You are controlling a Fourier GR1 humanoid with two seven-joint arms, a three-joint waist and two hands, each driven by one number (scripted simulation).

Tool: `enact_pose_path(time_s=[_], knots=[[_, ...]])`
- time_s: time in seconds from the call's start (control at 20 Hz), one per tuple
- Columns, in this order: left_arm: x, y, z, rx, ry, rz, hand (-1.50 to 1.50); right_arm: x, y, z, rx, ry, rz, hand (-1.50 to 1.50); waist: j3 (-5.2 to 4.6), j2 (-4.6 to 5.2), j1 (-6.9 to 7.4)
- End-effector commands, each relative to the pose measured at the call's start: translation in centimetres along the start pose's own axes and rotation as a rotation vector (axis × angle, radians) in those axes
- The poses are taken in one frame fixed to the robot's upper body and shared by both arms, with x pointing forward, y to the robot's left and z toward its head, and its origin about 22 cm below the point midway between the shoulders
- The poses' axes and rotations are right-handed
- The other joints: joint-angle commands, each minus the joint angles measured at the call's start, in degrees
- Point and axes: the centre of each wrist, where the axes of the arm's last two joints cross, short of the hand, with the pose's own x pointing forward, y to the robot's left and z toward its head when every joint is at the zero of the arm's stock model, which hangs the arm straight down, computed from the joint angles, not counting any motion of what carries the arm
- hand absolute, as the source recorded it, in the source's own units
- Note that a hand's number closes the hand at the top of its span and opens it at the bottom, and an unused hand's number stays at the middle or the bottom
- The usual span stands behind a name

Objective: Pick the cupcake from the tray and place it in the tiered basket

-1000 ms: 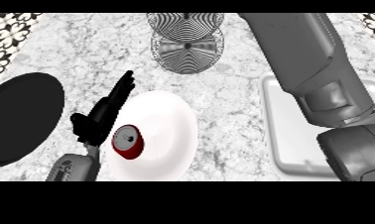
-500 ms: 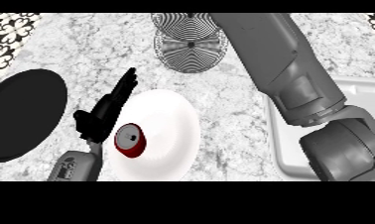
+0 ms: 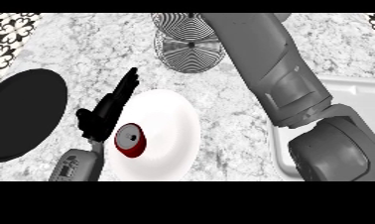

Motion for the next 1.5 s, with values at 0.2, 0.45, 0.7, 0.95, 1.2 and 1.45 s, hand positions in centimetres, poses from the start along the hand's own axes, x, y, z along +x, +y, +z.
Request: enact_pose_path(time_s=[0.2, 0.45, 0.7, 0.95, 1.2, 1.45], knots=[[-0.7, -1.0, 0.5, 0.019, -0.004, -0.008, 0.00, -0.5, 0.2, -0.3, 0.007, 0.062, -0.232, -1.50, 0.01, -0.29, -0.32], [-0.3, -0.1, -0.1, 0.024, 0.003, 0.005, 0.00, -0.2, -3.0, -0.4, -0.267, -0.007, -0.228, -1.50, -0.01, -0.22, -1.18], [-1.2, 1.0, 0.7, 0.063, 0.014, -0.015, 0.00, -0.8, -8.9, -0.5, -0.571, -0.026, -0.250, -1.50, 0.02, -0.91, -2.98], [-1.4, 0.4, 0.8, 0.065, 0.031, -0.001, 0.00, -3.0, -14.0, -0.2, -0.703, -0.112, -0.369, -1.50, 0.15, -1.68, -4.63], [-0.9, 2.1, 1.5, 0.080, 0.048, -0.003, 0.00, -8.9, -19.5, 0.3, -0.711, -0.140, -0.440, -1.50, 0.16, -1.95, -5.05], [-1.1, 1.7, 1.8, 0.110, 0.044, 0.018, 0.00, -15.1, -26.3, 2.9, -0.660, -0.134, -0.393, -1.50, 0.16, -2.14, -6.07]])
